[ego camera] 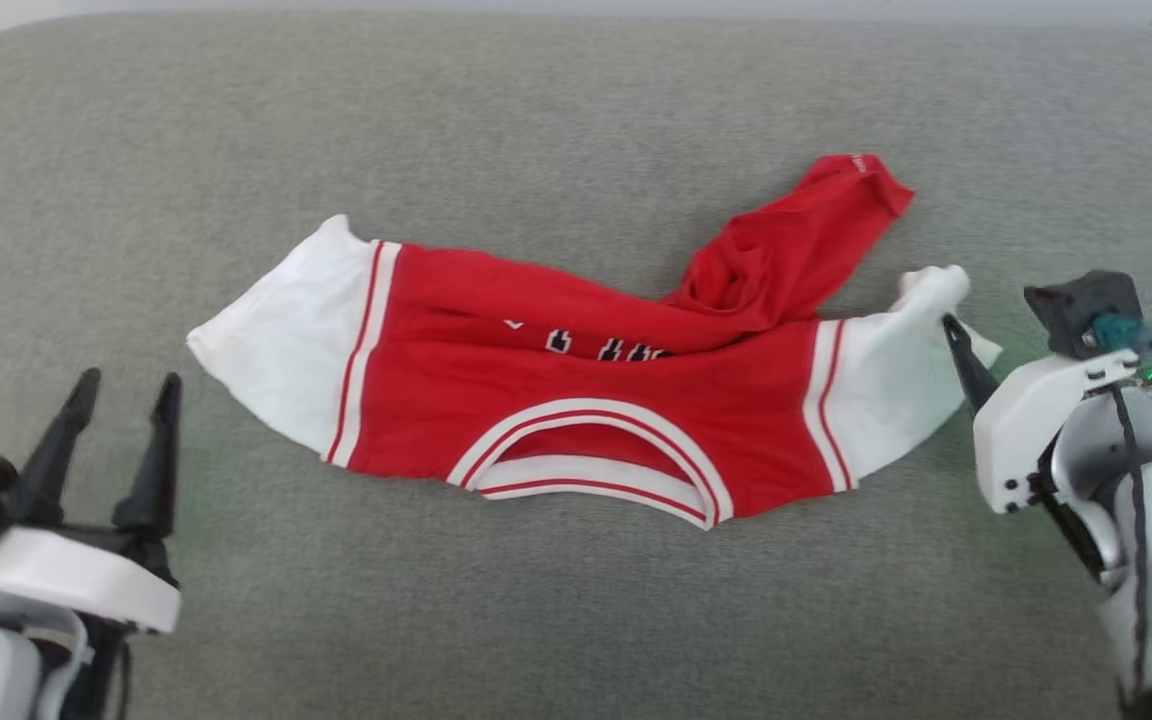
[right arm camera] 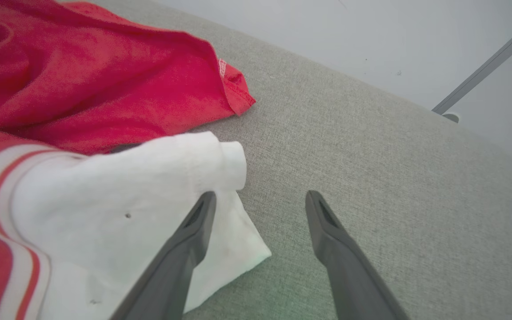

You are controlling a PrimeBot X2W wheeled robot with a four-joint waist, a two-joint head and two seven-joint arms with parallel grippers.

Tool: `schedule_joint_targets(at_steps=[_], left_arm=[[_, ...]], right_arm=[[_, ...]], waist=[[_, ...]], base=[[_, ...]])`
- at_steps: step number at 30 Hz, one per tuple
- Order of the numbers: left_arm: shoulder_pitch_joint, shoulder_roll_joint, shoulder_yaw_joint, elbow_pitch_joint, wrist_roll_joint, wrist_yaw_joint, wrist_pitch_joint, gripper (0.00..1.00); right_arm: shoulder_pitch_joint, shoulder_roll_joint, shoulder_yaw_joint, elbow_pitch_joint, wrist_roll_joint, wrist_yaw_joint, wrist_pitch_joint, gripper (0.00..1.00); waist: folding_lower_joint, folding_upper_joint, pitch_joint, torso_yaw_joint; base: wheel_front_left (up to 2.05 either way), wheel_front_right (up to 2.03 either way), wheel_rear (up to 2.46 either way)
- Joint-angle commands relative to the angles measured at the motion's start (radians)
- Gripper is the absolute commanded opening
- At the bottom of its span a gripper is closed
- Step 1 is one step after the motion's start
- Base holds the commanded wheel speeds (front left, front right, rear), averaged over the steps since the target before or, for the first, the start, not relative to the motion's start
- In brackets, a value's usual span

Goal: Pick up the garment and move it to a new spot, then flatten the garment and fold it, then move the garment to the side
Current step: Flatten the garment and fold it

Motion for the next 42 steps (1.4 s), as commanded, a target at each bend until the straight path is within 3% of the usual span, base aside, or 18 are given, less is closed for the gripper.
schedule_joint_targets(at_steps=[1,2,3,5,8,15,16,17,18,25,30,34,39,40,41,42], left_arm=[[0.022,-0.020,0.022,-0.021,0.026,0.003,-0.002,1.00],[0.055,-0.063,0.060,-0.062,0.071,0.003,-0.002,1.00],[0.055,-0.063,0.060,-0.062,0.071,0.003,-0.002,1.00],[0.091,-0.106,0.083,-0.109,0.106,0.003,-0.002,1.00],[0.109,-0.128,0.089,-0.135,0.123,0.003,-0.002,1.00],[0.093,-0.168,0.110,-0.183,0.136,0.003,-0.002,1.00],[0.094,-0.174,0.111,-0.187,0.135,0.003,-0.002,1.00],[0.096,-0.178,0.110,-0.189,0.132,0.003,-0.002,1.00],[0.098,-0.180,0.107,-0.189,0.132,0.003,-0.002,1.00],[0.098,-0.174,0.106,-0.192,0.130,0.003,-0.002,1.00],[0.105,-0.160,0.116,-0.206,0.136,0.003,-0.002,1.00],[0.107,-0.148,0.109,-0.220,0.133,0.003,-0.002,1.00],[0.097,-0.115,0.081,-0.232,0.123,0.003,-0.002,1.00],[0.093,-0.104,0.075,-0.235,0.125,0.003,-0.002,1.00],[0.088,-0.091,0.067,-0.239,0.128,0.003,-0.002,1.00],[0.083,-0.073,0.052,-0.244,0.130,0.003,-0.002,1.00]], right_arm=[[-0.012,-0.013,0.017,-0.010,0.018,0.000,0.041,1.00],[-0.018,-0.064,0.041,-0.033,0.057,0.000,0.140,1.00],[-0.018,-0.064,0.041,-0.033,0.057,0.000,0.140,1.00],[-0.019,-0.117,0.065,-0.076,0.116,0.000,0.281,1.00],[-0.015,-0.165,0.067,-0.118,0.162,0.000,0.408,1.00],[-0.014,-0.203,0.070,-0.171,0.222,0.000,0.575,0.99],[-0.011,-0.200,0.071,-0.176,0.226,0.000,0.585,0.75],[-0.006,-0.193,0.070,-0.179,0.235,0.000,0.596,0.04],[-0.002,-0.193,0.071,-0.181,0.234,0.000,0.602,0.00],[0.014,-0.194,0.003,-0.206,0.214,-0.001,0.587,0.00],[0.038,-0.189,-0.135,-0.239,0.161,-0.001,0.557,0.00],[0.070,-0.166,-0.227,-0.260,0.127,-0.001,0.553,0.00],[0.092,-0.120,-0.255,-0.259,0.106,-0.001,0.528,0.00],[0.090,-0.110,-0.260,-0.261,0.102,-0.001,0.515,0.25],[0.087,-0.099,-0.269,-0.262,0.095,-0.001,0.499,0.94],[0.084,-0.085,-0.279,-0.262,0.091,-0.001,0.481,1.00]], waist=[[0.0000,-0.0001,0.007,0.014],[0.0000,-0.0001,0.016,0.029],[0.0000,-0.0001,0.016,0.029],[0.0000,-0.0001,0.029,0.047],[0.0000,-0.0001,0.044,0.062],[0.0000,-0.0001,0.081,0.090],[0.0000,-0.0001,0.083,0.092],[0.0000,-0.0001,0.085,0.093],[0.0000,-0.0001,0.087,0.093],[0.0000,-0.0001,0.083,0.079],[0.0000,-0.0001,0.081,0.057],[0.0000,-0.0001,0.087,0.040],[0.0000,-0.0001,0.096,0.026],[0.0000,-0.0001,0.096,0.023],[0.0000,-0.0001,0.096,0.020],[0.0000,-0.0001,0.095,0.018]], base=[[0.00,0.00,0.00],[0.00,0.00,0.00],[0.00,0.00,0.00],[0.00,0.00,0.00],[0.00,0.00,0.00],[0.00,0.00,0.00],[0.00,0.00,0.00],[0.00,0.00,0.00],[0.00,0.00,0.00],[0.00,0.00,0.00],[0.00,0.00,0.00],[0.00,0.00,0.00],[0.00,0.00,0.00],[0.00,0.00,0.00],[0.00,0.00,0.00],[0.00,0.00,0.00]])
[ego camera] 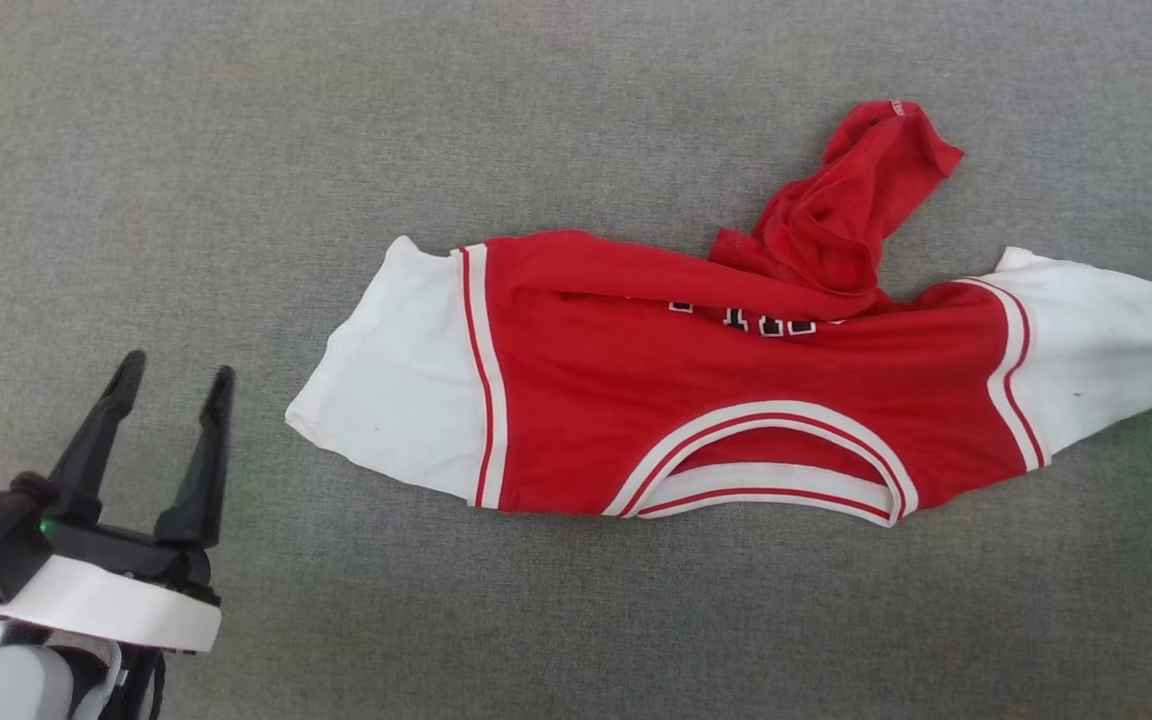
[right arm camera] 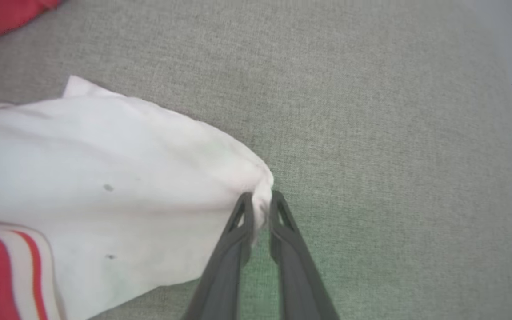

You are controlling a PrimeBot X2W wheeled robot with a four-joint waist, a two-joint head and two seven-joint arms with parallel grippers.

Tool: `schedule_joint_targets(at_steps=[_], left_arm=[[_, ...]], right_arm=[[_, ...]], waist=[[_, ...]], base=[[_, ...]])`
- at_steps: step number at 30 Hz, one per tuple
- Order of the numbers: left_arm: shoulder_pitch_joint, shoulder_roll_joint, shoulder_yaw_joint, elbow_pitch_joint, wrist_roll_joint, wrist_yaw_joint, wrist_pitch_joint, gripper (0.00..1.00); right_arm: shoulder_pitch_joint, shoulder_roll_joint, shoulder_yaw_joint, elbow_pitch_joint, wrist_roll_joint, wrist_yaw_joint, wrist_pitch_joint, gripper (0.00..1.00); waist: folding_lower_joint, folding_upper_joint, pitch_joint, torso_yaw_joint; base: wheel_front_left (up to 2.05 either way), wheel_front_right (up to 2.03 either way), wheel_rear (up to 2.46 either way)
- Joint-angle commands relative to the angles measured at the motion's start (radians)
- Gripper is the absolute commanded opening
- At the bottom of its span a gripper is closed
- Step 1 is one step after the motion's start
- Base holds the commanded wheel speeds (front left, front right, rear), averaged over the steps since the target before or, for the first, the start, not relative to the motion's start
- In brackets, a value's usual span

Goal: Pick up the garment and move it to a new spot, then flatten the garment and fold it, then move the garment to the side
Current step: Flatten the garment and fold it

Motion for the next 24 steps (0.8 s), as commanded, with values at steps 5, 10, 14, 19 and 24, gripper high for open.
schedule_joint_targets(at_steps=[5,10,14,19,24], left_arm=[[-0.052,0.174,-0.143,-0.055,0.000,0.003,-0.002,1.00],[-0.130,0.446,-0.348,-0.097,-0.058,0.003,-0.002,1.00],[-0.214,0.659,-0.538,-0.140,-0.120,0.003,-0.002,1.00],[-0.342,0.824,-0.804,-0.198,-0.144,0.003,0.032,1.00],[-0.494,0.833,-1.019,-0.195,-0.154,0.003,0.082,1.00]], right_arm=[[0.012,0.066,-0.070,-0.012,-0.005,-0.002,-0.106,1.00],[0.017,0.125,-0.093,-0.081,0.020,-0.002,-0.227,1.00],[-0.006,0.176,-0.076,-0.135,0.022,-0.002,-0.326,1.00],[-0.016,0.230,-0.025,-0.168,0.009,-0.002,-0.413,1.00],[-0.024,0.264,0.036,-0.181,-0.006,-0.002,-0.450,1.00]], waist=[[0.0000,-0.0001,-0.017,-0.009],[0.0000,-0.0001,-0.034,-0.031],[0.0000,-0.0001,-0.035,-0.071],[0.0000,-0.0001,-0.020,-0.118],[0.0000,-0.0001,0.004,-0.167]], base=[[0.00,0.00,0.00],[0.00,0.00,0.00],[0.00,0.00,0.00],[0.00,0.00,0.00],[0.00,0.00,0.00]])
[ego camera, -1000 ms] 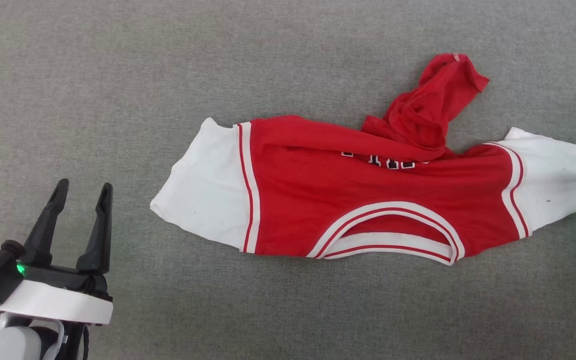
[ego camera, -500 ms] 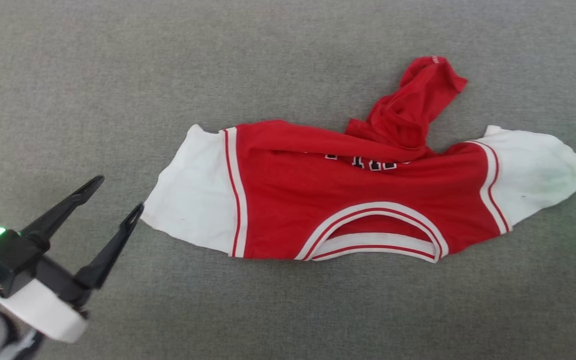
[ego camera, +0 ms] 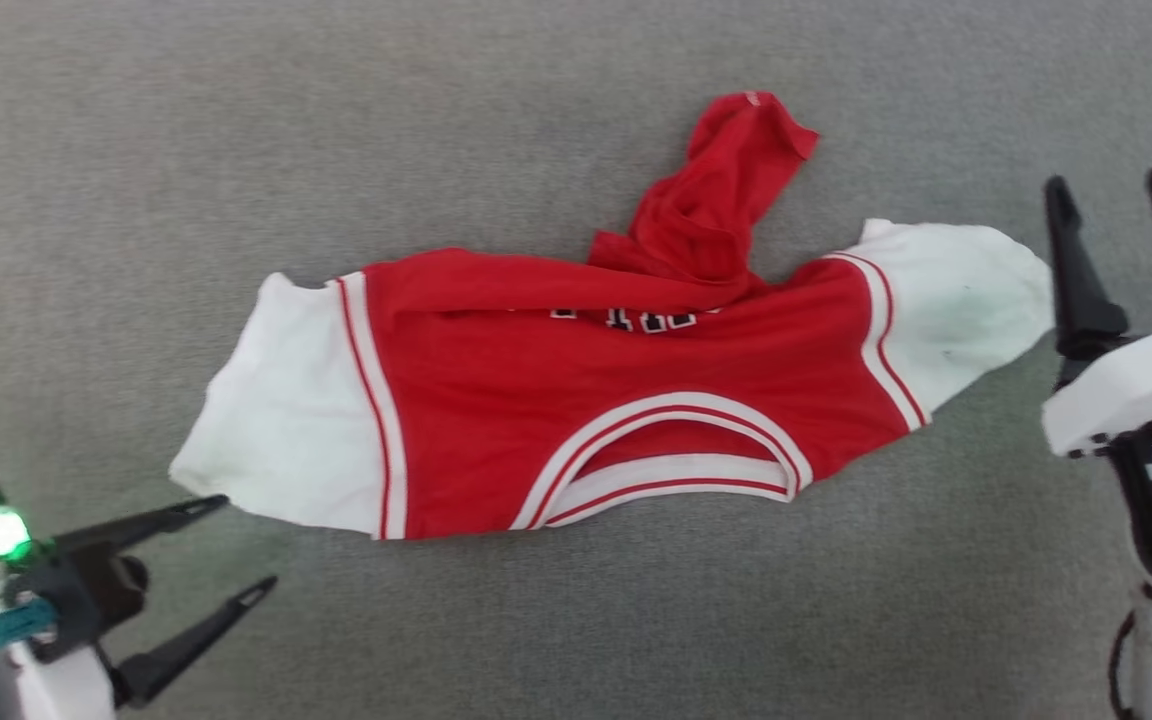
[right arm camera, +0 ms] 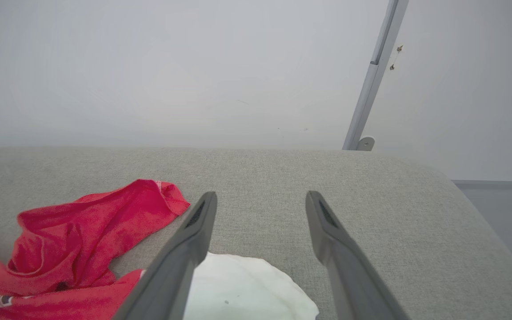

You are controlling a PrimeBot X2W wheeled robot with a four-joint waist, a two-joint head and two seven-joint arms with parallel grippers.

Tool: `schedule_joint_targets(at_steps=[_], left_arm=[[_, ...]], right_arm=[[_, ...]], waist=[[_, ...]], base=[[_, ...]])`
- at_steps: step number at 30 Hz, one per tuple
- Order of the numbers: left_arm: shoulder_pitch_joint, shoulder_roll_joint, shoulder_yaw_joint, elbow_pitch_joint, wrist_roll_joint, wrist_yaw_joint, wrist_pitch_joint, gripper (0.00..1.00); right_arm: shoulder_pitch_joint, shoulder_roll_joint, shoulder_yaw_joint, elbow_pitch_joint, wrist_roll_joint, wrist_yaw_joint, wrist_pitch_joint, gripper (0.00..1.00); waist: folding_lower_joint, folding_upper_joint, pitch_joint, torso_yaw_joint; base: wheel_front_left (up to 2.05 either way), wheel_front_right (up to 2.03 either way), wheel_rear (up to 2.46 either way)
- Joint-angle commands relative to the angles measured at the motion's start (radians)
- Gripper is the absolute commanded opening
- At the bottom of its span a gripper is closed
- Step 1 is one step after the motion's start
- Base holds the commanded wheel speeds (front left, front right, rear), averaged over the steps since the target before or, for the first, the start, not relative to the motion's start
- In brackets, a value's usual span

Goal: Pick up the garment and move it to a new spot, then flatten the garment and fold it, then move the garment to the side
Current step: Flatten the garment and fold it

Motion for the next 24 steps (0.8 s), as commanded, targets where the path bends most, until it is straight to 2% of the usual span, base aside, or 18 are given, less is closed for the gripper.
schedule_joint_targets(at_steps=[1,6,10,14,21,22,23,24], left_arm=[[-0.059,-0.021,-0.064,0.012,-0.018,0.003,0.008,1.00],[-0.156,-0.061,-0.154,0.045,-0.027,0.003,0.030,1.00],[-0.158,-0.086,-0.166,0.071,-0.015,0.003,0.063,1.00],[-0.118,-0.066,-0.165,0.078,0.003,0.003,0.102,1.00],[-0.144,-0.057,-0.166,0.156,0.005,0.007,0.080,1.00],[-0.145,-0.061,-0.165,0.166,0.010,0.008,0.078,0.85],[-0.143,-0.064,-0.166,0.174,0.010,0.009,0.078,0.47],[-0.145,-0.068,-0.166,0.180,0.011,0.009,0.079,0.29]], right_arm=[[-0.011,0.010,0.016,-0.009,-0.008,-0.002,-0.013,1.00],[-0.022,0.025,0.043,-0.021,-0.012,-0.002,-0.024,1.00],[-0.026,0.035,0.063,-0.032,-0.013,-0.002,-0.031,1.00],[-0.025,0.044,0.078,-0.035,-0.007,-0.002,-0.042,1.00],[-0.004,0.053,0.086,-0.041,-0.012,-0.002,-0.043,1.00],[-0.004,0.054,0.088,-0.042,-0.013,-0.002,-0.041,1.00],[-0.003,0.055,0.089,-0.043,-0.013,-0.002,-0.039,1.00],[-0.003,0.055,0.091,-0.043,-0.013,-0.002,-0.036,1.00]], waist=[[0.0000,0.0001,0.022,-0.029],[0.0000,0.0001,0.045,-0.057],[0.0000,0.0001,0.063,-0.085],[0.0000,0.0001,0.075,-0.114],[0.0000,0.0001,0.088,-0.134],[0.0000,0.0001,0.090,-0.135],[0.0000,0.0001,0.091,-0.136],[0.0000,0.0001,0.092,-0.137]], base=[[0.00,0.00,0.00],[0.00,0.00,0.00],[0.00,0.00,0.00],[0.00,0.00,0.00],[0.00,0.00,0.00],[0.00,0.00,0.00],[0.00,0.00,0.00],[0.00,0.00,0.00]])
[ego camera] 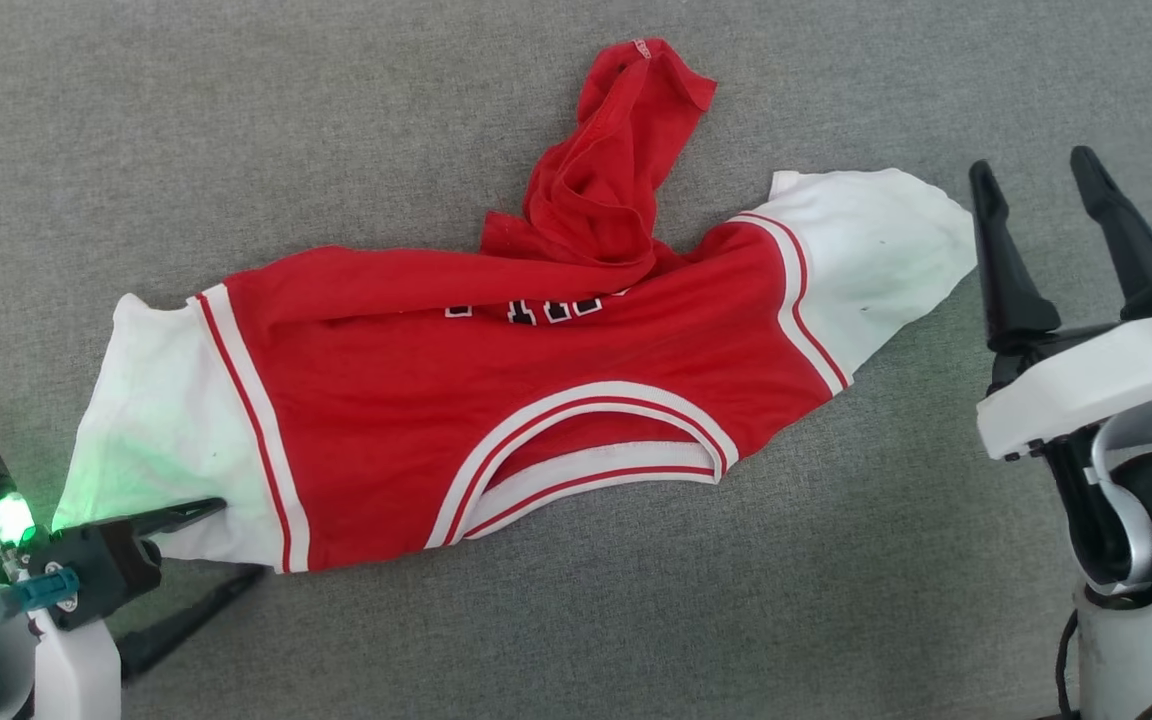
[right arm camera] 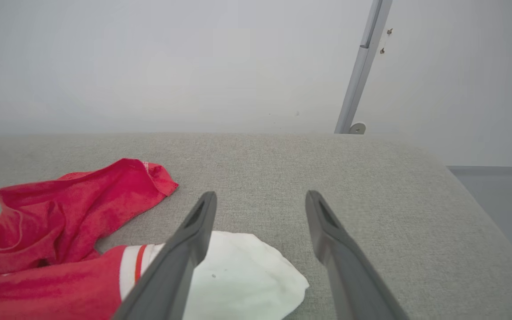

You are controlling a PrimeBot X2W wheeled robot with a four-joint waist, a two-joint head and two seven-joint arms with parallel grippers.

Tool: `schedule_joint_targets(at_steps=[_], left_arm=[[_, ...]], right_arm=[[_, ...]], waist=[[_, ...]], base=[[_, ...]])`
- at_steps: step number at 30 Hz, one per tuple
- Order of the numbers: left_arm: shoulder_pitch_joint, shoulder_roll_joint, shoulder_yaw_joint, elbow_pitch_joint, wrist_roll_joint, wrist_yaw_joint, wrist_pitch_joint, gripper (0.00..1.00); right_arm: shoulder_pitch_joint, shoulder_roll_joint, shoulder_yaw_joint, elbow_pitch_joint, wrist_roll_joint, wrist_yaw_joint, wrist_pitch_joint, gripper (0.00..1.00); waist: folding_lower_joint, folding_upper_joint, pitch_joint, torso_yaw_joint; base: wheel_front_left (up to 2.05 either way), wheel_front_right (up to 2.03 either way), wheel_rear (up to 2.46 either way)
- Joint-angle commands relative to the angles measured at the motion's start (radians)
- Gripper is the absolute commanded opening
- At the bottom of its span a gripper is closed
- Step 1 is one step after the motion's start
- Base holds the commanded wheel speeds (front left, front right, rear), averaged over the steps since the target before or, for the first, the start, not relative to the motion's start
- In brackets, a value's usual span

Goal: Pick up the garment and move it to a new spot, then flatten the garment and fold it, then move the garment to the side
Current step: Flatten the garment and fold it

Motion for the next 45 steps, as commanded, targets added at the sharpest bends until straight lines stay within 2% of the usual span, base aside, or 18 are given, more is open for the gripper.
schedule_joint_targets(at_steps=[1,4,7,12,18,23,36,37,38,39,45], left_arm=[[-0.003,-0.009,-0.003,0.048,0.007,0.017,0.021,0.00],[0.004,-0.017,-0.008,0.046,0.001,0.014,0.020,0.00],[0.000,-0.021,-0.009,0.038,-0.016,0.011,0.005,0.00],[-0.003,-0.031,-0.009,0.023,-0.008,0.011,-0.001,0.00],[-0.019,-0.049,-0.008,0.007,0.003,0.010,-0.017,0.00],[-0.025,-0.060,-0.009,-0.003,0.009,0.010,-0.016,0.00],[-0.037,-0.080,-0.011,-0.008,0.007,0.010,-0.026,0.00],[-0.035,-0.081,-0.011,-0.008,0.008,0.010,-0.026,0.00],[-0.035,-0.082,-0.012,-0.008,0.008,0.010,-0.028,0.00],[-0.036,-0.083,-0.012,-0.007,0.008,0.010,-0.030,0.00],[-0.052,-0.095,-0.011,0.007,-0.025,0.010,-0.052,0.00]], right_arm=[[0.005,0.004,0.006,-0.004,-0.003,-0.001,0.010,1.00],[0.014,-0.002,0.026,-0.005,0.005,-0.001,0.044,1.00],[0.041,-0.023,0.054,-0.018,0.028,-0.001,0.137,1.00],[0.099,-0.058,0.057,-0.064,0.068,-0.001,0.340,1.00],[0.116,-0.042,0.024,-0.105,0.070,-0.001,0.557,1.00],[0.067,-0.019,0.013,-0.068,0.054,-0.001,0.602,1.00],[-0.056,0.010,0.000,0.170,-0.033,-0.002,0.627,1.00],[-0.057,0.011,0.001,0.180,-0.034,-0.002,0.631,0.84],[-0.057,0.012,0.000,0.187,-0.041,-0.002,0.638,0.38],[-0.057,0.012,0.001,0.191,-0.043,-0.002,0.644,0.00],[-0.054,0.010,-0.013,0.168,-0.032,-0.002,0.622,0.00]], waist=[[0.0000,0.0000,0.001,-0.001],[0.0000,0.0000,0.002,-0.003],[0.0000,0.0000,0.004,-0.001],[0.0000,0.0000,0.012,0.013],[0.0000,0.0000,0.027,0.028],[0.0000,0.0000,0.043,0.037],[0.0000,0.0000,0.083,0.070],[0.0000,0.0000,0.085,0.072],[0.0000,0.0000,0.087,0.073],[0.0000,0.0000,0.088,0.075],[0.0000,0.0000,0.078,0.079]], base=[[0.00,0.00,0.00],[0.00,0.00,0.00],[0.00,0.00,0.00],[0.00,0.00,0.00],[0.00,0.00,0.00],[0.00,0.00,0.00],[0.00,0.00,0.00],[0.00,0.00,0.00],[0.00,0.00,0.00],[0.00,0.00,0.00],[0.00,0.00,0.00]])
